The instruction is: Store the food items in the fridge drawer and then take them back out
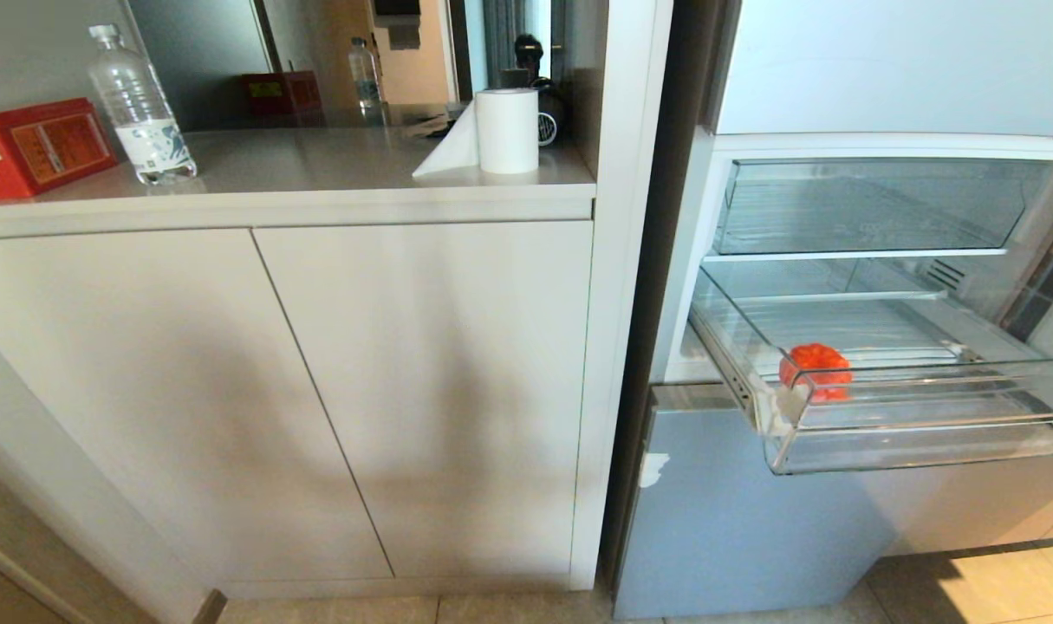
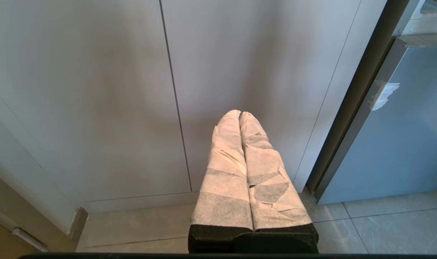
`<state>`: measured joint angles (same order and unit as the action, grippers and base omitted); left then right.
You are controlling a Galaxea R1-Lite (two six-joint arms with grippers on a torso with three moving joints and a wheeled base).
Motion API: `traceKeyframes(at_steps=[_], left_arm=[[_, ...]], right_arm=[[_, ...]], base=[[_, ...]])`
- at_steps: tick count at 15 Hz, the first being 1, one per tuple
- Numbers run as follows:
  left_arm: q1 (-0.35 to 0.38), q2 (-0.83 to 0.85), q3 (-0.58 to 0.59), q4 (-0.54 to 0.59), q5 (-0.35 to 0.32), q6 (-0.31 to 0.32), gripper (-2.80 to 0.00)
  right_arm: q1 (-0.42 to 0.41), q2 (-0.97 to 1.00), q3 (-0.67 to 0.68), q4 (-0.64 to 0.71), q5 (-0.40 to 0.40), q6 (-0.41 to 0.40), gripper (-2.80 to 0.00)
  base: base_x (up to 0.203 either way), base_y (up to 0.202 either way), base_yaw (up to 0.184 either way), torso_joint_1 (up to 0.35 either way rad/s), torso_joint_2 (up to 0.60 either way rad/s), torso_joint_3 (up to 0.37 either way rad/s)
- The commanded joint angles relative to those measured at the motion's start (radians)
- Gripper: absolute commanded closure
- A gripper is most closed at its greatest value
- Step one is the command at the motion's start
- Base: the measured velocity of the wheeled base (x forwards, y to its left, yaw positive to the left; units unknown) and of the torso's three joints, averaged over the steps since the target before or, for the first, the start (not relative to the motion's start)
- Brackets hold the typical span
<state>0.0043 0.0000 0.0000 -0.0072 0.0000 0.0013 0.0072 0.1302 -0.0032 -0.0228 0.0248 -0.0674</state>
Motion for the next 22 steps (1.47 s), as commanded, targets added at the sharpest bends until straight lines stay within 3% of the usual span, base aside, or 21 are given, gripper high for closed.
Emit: traceKeyframes(at_steps=[1, 9, 22], left_arm=[[0.000, 0.000, 0.001, 0.000, 0.000, 0.000, 0.00], [0.000, 0.000, 0.001, 0.000, 0.000, 0.000, 0.00], [0.000, 0.000, 0.001, 0.000, 0.000, 0.000, 0.00]], right_arm=[[-0.002, -0.131, 0.003, 0.013, -0.001, -0.009, 0.00], [-0.004, -0.130, 0.005, 0.030, -0.017, 0.007, 0.00], [-0.004, -0.118, 0.004, 0.030, -0.016, 0.005, 0.00]], base=[[0.000, 0.000, 0.000, 0.000, 0.00, 0.000], [0.000, 0.000, 0.000, 0.000, 0.00, 0.000], [-0.001, 0.007, -0.163, 0.002, 0.00, 0.002]])
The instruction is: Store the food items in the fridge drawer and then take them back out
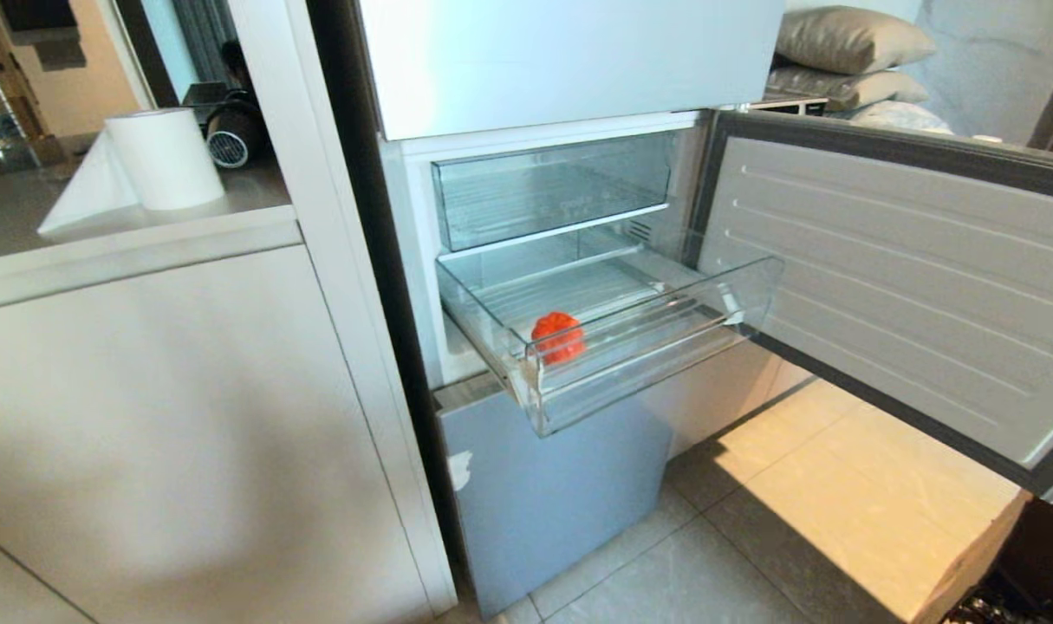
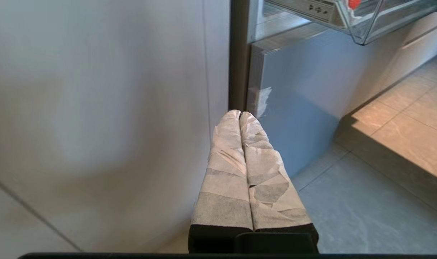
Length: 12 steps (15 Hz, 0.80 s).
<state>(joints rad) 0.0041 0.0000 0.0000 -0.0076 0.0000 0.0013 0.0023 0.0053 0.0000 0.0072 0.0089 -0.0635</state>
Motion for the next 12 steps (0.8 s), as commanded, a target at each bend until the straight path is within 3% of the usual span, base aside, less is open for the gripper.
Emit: traceKeyframes(at_steps=[1, 3, 5, 7, 10, 11, 12], left_arm=[[0.002, 0.000, 0.001, 0.000, 0.000, 0.000, 0.00], [0.000, 0.000, 0.000, 0.000, 0.000, -0.001, 0.00], [0.000, 0.000, 0.002, 0.000, 0.000, 0.000, 0.00], [0.000, 0.000, 0.001, 0.000, 0.001, 0.000, 0.00], [0.000, 0.000, 0.000, 0.000, 0.000, -0.001, 0.00], [0.000, 0.000, 0.000, 0.000, 0.000, 0.000, 0.00], [0.000, 0.000, 0.000, 0.000, 0.000, 0.000, 0.00]], right_arm=[[0.000, 0.046, 0.001, 0.002, 0.003, -0.013, 0.00], [-0.019, 0.203, -0.001, -0.028, 0.004, -0.030, 0.00], [-0.112, 0.411, -0.017, -0.150, 0.003, 0.019, 0.00], [-0.341, 0.588, -0.077, -0.235, 0.011, 0.124, 0.00], [-0.677, 0.780, -0.187, -0.304, 0.097, 0.216, 0.00], [-0.783, 0.842, -0.227, -0.317, 0.147, 0.219, -0.52], [-0.859, 0.913, -0.273, -0.327, 0.188, 0.211, -2.80]], base=[[0.000, 0.006, -0.078, 0.002, 0.01, -0.001], [0.000, 0.000, 0.000, 0.000, 0.00, 0.000], [0.000, 0.000, 0.000, 0.000, 0.00, 0.000], [0.000, 0.000, 0.000, 0.000, 0.00, 0.000], [0.000, 0.000, 0.000, 0.000, 0.00, 0.000], [0.000, 0.000, 0.000, 0.000, 0.00, 0.000], [0.000, 0.000, 0.000, 0.000, 0.00, 0.000]])
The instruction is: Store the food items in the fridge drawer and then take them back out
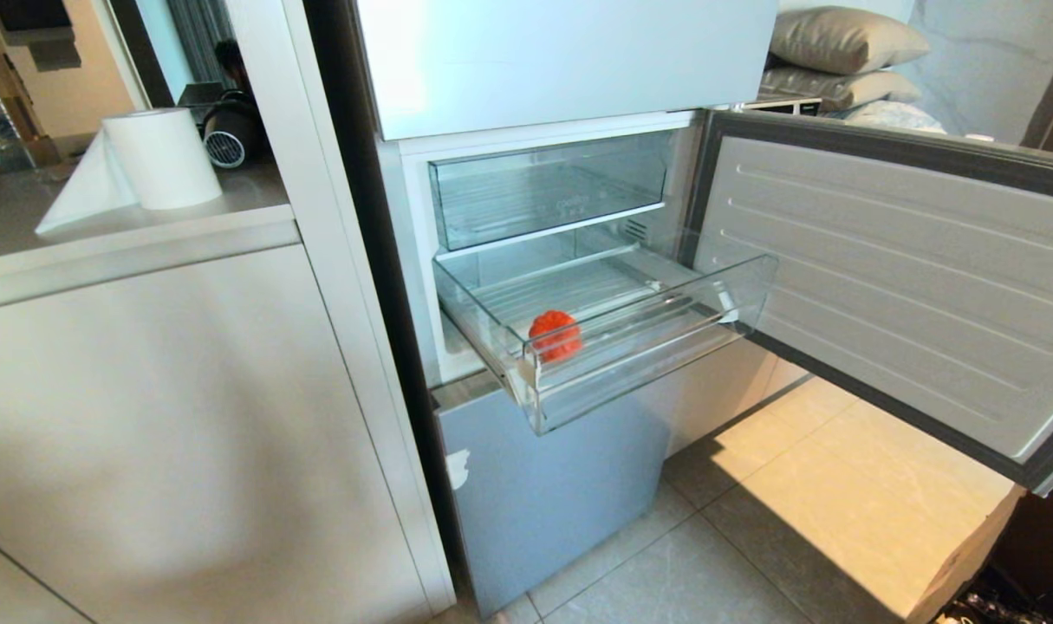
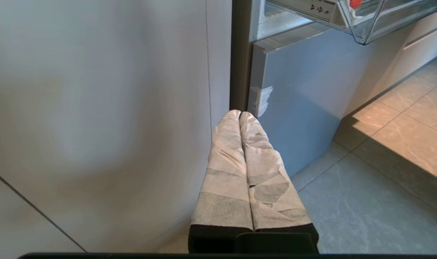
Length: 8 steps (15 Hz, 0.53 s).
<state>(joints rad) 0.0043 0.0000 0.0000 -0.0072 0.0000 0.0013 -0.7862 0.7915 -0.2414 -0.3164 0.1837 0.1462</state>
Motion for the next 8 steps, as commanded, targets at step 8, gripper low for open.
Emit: traceKeyframes(at_steps=[8], left_arm=[[0.000, 0.000, 0.002, 0.000, 0.000, 0.000, 0.00]], right_arm=[[-0.252, 0.641, -0.256, -0.265, 0.058, -0.023, -2.80]], base=[[0.000, 0.000, 0.000, 0.000, 0.00, 0.000]])
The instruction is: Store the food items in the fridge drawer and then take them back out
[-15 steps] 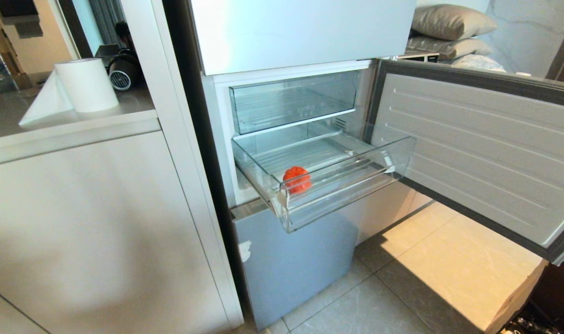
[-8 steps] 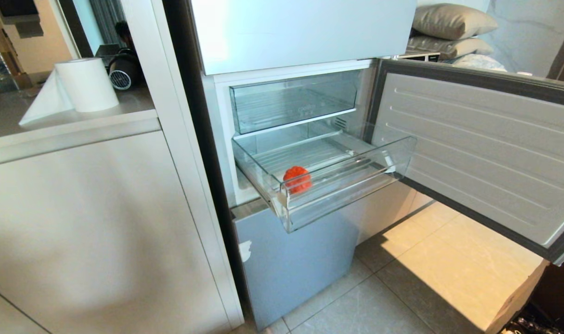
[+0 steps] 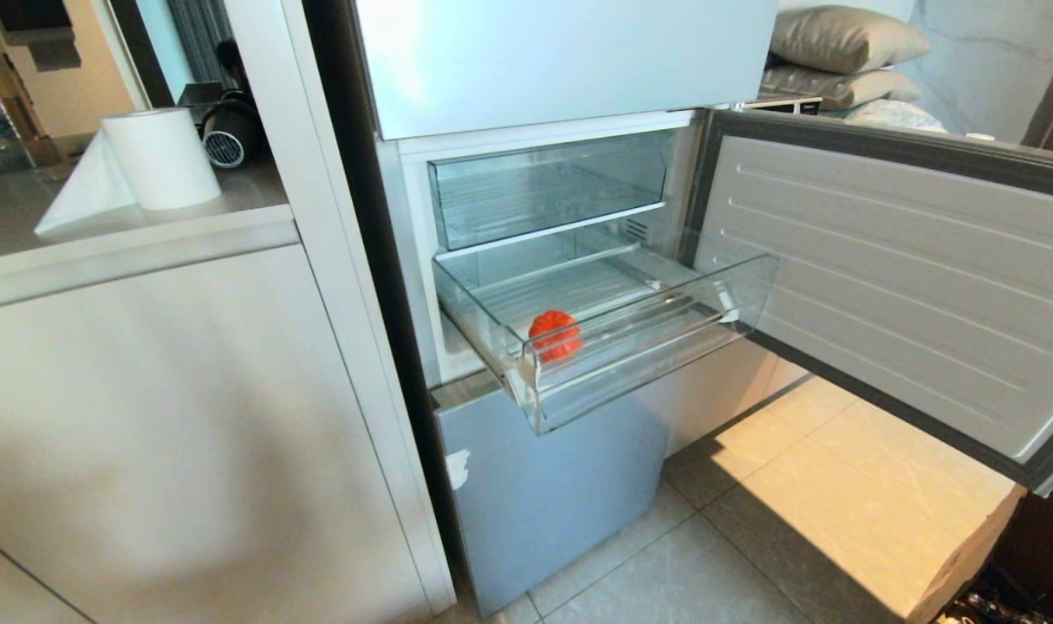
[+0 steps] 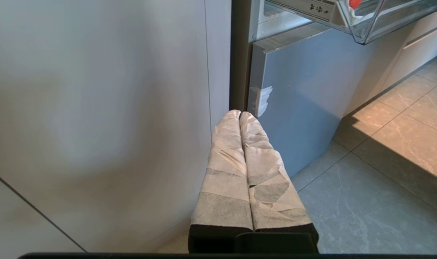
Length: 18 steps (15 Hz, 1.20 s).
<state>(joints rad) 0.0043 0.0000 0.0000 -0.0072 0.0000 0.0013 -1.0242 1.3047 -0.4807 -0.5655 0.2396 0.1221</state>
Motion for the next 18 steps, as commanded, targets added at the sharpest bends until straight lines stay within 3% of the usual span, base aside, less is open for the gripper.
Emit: traceKeyframes(at_steps=[1, 4, 10, 18], left_arm=[[0.000, 0.000, 0.002, 0.000, 0.000, 0.000, 0.00], [0.000, 0.000, 0.000, 0.000, 0.001, -0.001, 0.00], [0.000, 0.000, 0.000, 0.000, 0.000, 0.000, 0.00], [0.000, 0.000, 0.000, 0.000, 0.000, 0.000, 0.00]], right_arm=[[-0.035, 0.195, -0.049, -0.053, 0.000, 0.001, -2.80], [-0.081, 0.354, -0.143, -0.144, -0.005, 0.000, -2.80], [-0.091, 0.562, -0.345, -0.163, -0.008, 0.004, -2.80], [0.027, 0.780, -0.629, -0.168, -0.012, 0.006, -2.80]], base=[[0.000, 0.000, 0.000, 0.000, 0.00, 0.000], [0.000, 0.000, 0.000, 0.000, 0.00, 0.000], [0.000, 0.000, 0.000, 0.000, 0.00, 0.000], [0.000, 0.000, 0.000, 0.000, 0.00, 0.000]])
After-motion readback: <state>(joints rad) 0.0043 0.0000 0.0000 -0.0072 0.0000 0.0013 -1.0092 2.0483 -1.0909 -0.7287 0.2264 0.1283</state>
